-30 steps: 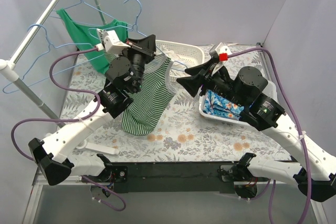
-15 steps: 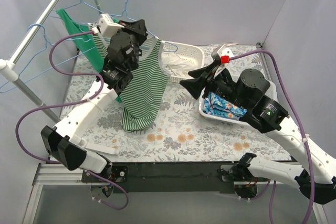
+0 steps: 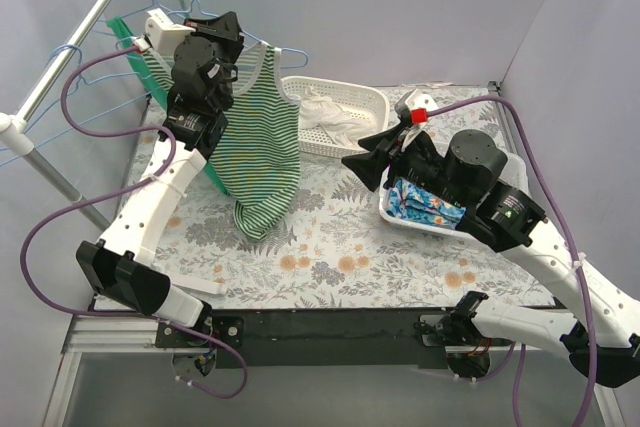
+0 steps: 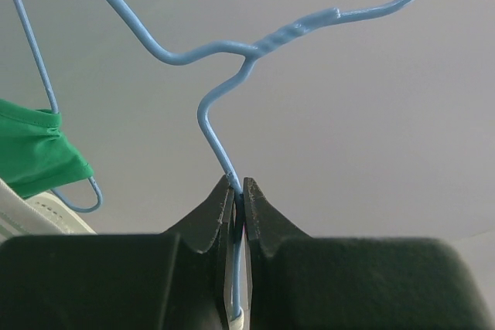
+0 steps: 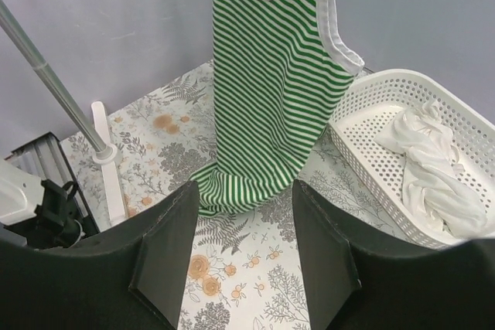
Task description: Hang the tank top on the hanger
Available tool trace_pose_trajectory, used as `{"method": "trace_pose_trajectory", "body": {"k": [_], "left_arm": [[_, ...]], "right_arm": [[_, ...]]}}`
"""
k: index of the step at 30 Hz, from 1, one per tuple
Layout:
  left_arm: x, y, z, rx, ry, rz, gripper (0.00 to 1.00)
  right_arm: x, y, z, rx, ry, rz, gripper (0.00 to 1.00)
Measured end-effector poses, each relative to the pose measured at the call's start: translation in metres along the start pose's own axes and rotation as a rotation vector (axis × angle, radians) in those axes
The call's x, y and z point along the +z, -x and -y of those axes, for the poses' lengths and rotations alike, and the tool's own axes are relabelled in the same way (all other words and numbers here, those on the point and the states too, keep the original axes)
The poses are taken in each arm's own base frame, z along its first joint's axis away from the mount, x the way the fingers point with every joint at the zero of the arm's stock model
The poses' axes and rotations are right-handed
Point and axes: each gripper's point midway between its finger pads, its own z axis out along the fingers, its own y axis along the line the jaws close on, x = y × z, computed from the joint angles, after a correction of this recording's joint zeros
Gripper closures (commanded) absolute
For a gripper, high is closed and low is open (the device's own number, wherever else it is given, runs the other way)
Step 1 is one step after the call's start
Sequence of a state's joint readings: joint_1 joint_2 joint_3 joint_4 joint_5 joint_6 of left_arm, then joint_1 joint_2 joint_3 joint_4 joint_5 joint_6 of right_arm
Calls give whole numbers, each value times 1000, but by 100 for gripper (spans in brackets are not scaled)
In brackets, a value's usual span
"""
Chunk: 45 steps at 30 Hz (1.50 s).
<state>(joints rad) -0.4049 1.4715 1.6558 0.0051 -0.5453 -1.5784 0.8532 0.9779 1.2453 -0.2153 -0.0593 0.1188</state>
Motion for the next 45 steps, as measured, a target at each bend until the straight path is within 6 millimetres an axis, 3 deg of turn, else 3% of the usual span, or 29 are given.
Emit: {"method": "trace_pose_trajectory", "body": {"k": [4, 10, 18, 20, 35, 40, 45], "left_arm": [[8, -3, -4, -4, -8, -7, 100], [15, -30, -11, -14, -11, -71, 100], [-14, -82, 4, -16, -47, -141, 100], [-17, -87, 4, -12, -43, -143, 100], [-13, -66, 0, 20, 6, -27, 100], [1, -37, -3, 4, 24, 36, 100], [19, -1, -22, -12, 64, 110, 100]], "right_arm": [[3, -9, 4, -10, -14, -32, 40], [3, -11, 8, -16, -34, -40, 40], [2, -16, 10, -24, -44, -59, 40], [1, -16, 10, -26, -45, -62, 40], [-10, -9, 8, -32, -42, -33, 40], [-10, -10, 9, -40, -42, -36, 40], [-7, -13, 9, -42, -41, -44, 40]]}}
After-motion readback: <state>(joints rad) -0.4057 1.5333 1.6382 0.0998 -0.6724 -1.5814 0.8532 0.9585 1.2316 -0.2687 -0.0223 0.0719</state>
